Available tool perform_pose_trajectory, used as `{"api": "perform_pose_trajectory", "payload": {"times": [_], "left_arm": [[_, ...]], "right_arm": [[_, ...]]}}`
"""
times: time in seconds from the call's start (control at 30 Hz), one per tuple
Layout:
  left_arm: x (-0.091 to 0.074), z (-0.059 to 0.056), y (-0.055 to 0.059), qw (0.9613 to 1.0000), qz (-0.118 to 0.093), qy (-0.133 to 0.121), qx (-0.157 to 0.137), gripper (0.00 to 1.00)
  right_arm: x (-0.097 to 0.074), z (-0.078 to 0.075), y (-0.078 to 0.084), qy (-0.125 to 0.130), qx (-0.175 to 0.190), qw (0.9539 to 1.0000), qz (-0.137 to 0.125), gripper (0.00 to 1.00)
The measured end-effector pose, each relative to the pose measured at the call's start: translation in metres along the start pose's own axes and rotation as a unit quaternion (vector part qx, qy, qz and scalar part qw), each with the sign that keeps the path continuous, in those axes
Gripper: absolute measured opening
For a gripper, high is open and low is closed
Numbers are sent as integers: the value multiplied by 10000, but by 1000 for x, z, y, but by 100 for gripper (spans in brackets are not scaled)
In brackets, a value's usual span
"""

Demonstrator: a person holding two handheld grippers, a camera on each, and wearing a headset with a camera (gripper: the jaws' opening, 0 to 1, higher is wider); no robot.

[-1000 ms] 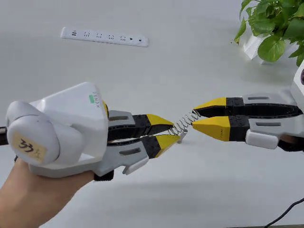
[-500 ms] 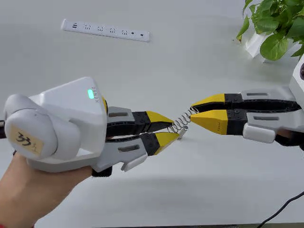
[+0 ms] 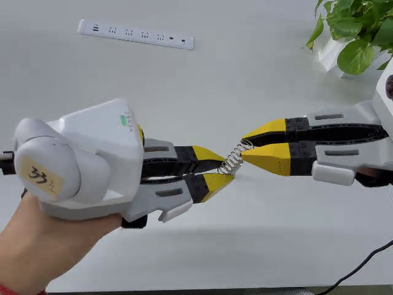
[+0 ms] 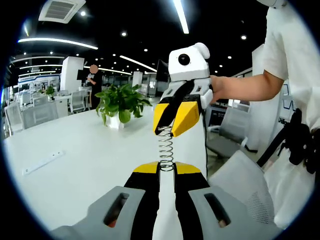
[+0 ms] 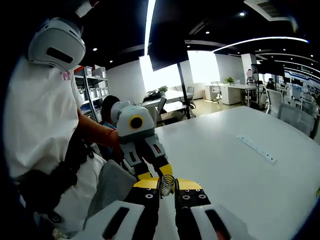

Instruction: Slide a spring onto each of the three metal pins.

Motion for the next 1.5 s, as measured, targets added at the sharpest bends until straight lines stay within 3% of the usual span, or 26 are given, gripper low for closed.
{"api": "perform_pose_trajectory", "payload": {"times": [0.3, 0.6, 0.77, 0.87, 0.97, 1.07, 1.37, 1.5], "left_arm": [[2, -3, 2, 9999, 67, 62, 60, 6], [4, -5, 4, 9999, 47, 104, 86, 6], [6, -5, 5, 9999, 48, 133, 98, 6], [7, -5, 5, 9998, 22, 154, 97, 6], [9, -5, 6, 9998, 41, 170, 115, 6], [9, -5, 6, 9998, 25, 182, 110, 6], [6, -1, 10, 9999, -43, 149, 36, 6], [6, 1, 10, 9999, -72, 153, 19, 6]], "right_arm": [[0, 2, 0, -116, -170, 9996, 211, 7], [0, -2, -2, -319, -442, 9951, 819, 16], [6, -1, -12, -671, -1026, 9797, 1583, 19], [14, 1, -16, -873, -1389, 9652, 2039, 19], [21, 3, -17, -1131, -1731, 9466, 2474, 18], [26, 3, -17, -1278, -1964, 9329, 2733, 17], [36, 3, -17, -1596, -2186, 9135, 3038, 12], [37, 1, -18, -1652, -2204, 9104, 3088, 8]]}}
Point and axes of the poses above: the centre of the closed fingertips' face, and the gripper's own axes: x roughly forward along the fingers, z roughly to its left, y roughly out of its underside, the point moved 8 cm from there along -x, roughly backward along the fingers, and after that the axes turned 4 degrees about -x, right-handed, at the moved point
